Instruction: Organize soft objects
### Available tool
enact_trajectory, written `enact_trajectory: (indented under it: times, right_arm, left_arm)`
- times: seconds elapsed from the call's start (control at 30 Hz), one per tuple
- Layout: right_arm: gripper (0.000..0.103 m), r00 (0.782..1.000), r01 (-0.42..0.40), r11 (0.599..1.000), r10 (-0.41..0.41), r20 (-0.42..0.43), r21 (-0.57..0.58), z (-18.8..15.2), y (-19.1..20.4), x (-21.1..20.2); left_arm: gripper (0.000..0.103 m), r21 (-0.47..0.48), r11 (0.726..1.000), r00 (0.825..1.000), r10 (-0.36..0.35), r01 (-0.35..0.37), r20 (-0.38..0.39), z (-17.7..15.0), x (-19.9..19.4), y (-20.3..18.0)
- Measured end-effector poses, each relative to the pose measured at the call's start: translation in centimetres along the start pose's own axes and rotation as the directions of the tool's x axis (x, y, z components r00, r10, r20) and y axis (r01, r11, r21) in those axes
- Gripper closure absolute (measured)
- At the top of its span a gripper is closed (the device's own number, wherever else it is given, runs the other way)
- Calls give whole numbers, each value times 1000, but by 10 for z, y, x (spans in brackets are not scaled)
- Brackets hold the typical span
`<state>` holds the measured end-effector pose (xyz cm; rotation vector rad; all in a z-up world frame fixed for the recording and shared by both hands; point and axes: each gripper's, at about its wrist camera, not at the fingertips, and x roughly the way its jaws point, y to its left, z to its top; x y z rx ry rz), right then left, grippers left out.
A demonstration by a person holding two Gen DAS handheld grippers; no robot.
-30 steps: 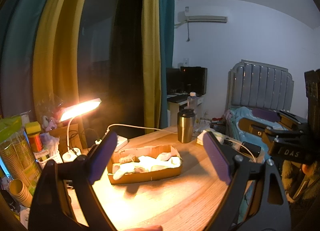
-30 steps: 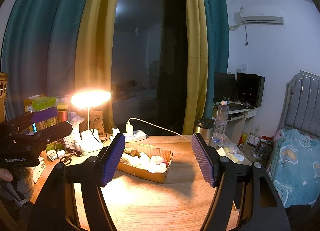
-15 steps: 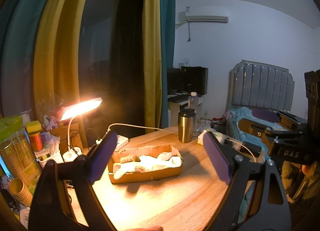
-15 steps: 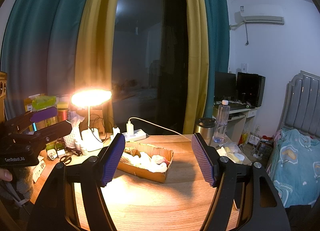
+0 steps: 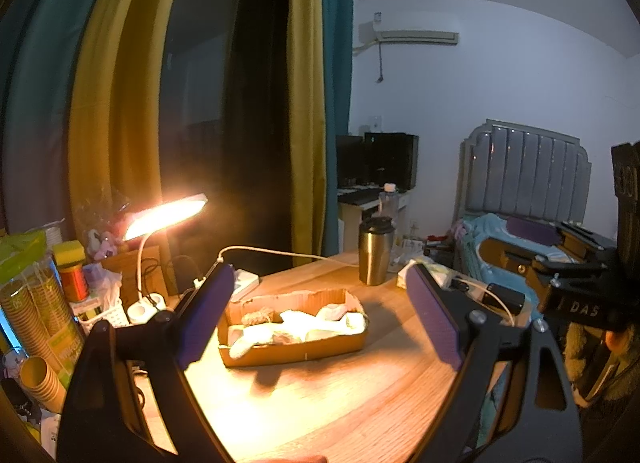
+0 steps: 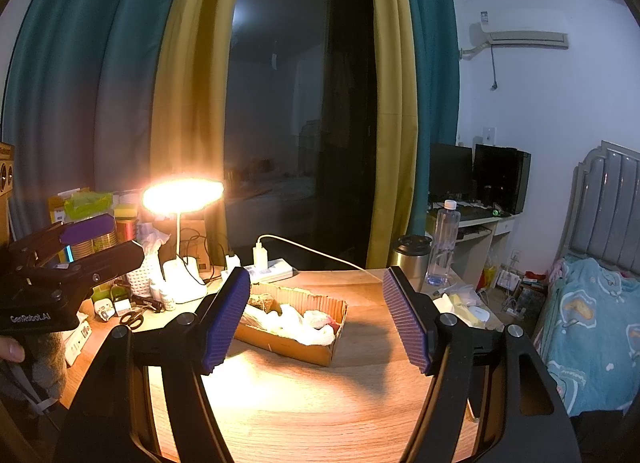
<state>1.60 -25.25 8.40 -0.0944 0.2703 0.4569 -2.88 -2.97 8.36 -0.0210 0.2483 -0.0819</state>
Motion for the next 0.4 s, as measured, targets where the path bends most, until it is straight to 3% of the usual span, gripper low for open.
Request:
enact_trajectory:
  times: [0.4]
  right_arm:
    - [31,1000,0,1000,0,-1,-3,-2,0,1]
  left_arm:
    - [14,-8,1000,1000,11,-11,-7,-1,2,2]
